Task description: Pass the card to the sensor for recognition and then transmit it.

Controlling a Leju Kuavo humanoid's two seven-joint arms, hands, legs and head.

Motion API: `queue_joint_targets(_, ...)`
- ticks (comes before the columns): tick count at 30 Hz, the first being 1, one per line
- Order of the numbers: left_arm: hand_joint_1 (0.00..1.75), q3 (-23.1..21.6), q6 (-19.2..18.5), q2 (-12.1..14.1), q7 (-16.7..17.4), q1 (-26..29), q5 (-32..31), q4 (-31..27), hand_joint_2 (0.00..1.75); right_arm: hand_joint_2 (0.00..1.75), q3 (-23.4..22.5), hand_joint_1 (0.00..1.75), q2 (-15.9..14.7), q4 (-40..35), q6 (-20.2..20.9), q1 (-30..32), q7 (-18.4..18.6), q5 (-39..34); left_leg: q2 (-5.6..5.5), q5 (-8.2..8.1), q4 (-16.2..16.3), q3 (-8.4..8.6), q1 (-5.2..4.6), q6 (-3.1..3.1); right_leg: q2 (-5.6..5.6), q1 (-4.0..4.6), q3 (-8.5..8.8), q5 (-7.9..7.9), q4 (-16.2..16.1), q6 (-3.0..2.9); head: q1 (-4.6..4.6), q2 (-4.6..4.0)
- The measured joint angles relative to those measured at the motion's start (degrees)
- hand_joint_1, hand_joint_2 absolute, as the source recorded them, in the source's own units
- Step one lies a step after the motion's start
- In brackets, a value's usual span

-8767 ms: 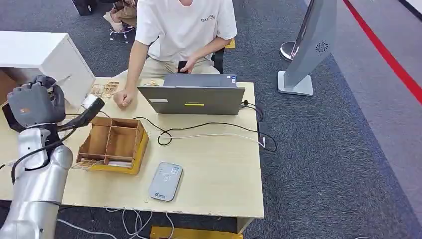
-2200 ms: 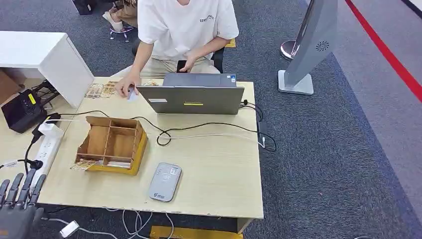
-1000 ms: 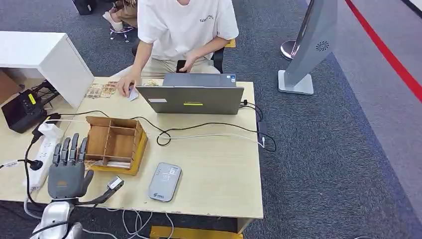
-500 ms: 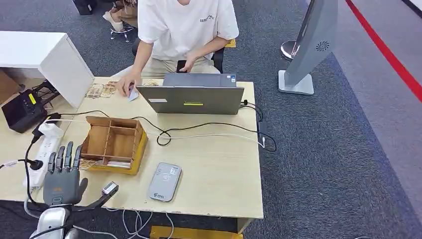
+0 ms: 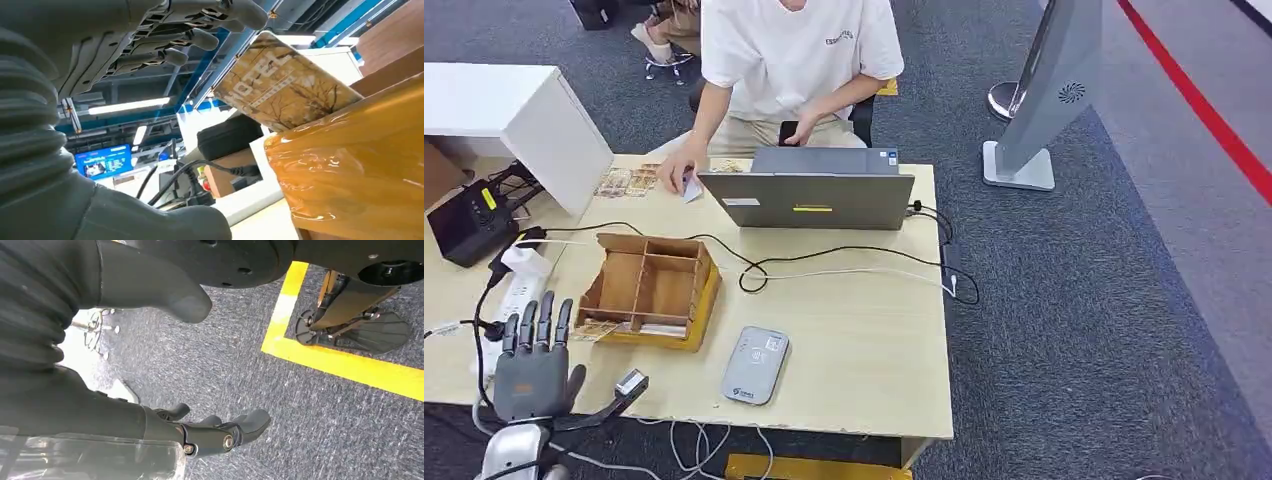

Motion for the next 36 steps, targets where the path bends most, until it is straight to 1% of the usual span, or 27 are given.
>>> queue_joint_targets(15,0.0,0.74,0.0,-0.02,-0.02,0.06,0.0,-0.04,1.75,1.75,0.0,0.0,0.0,0.0,0.0,-0.01,-0.02,0.48,0.0,0.0,0.0,0.0,0.0,0.0,0.0,0.0,0.0,0.0,0.0,0.0,0.0,0.0)
queue_joint_targets(19,0.0,0.74,0.0,-0.02,-0.04,0.0,0.0,-0.81,1.75,1.75,0.0,0.0,0.0,0.0,0.0,-0.01,-0.2,0.57,0.0,0.0,0.0,0.0,0.0,0.0,0.0,0.0,-0.01,0.0,0.0,0.0,0.0,0.0)
queue_joint_targets(36,0.0,0.74,0.0,0.0,0.15,-1.72,0.0,-2.27,1.75,1.75,0.0,0.0,0.0,0.0,0.0,-0.07,-0.33,0.81,0.01,0.0,0.0,0.01,0.0,0.0,0.0,0.0,-0.01,0.0,0.0,0.0,0.0,0.0)
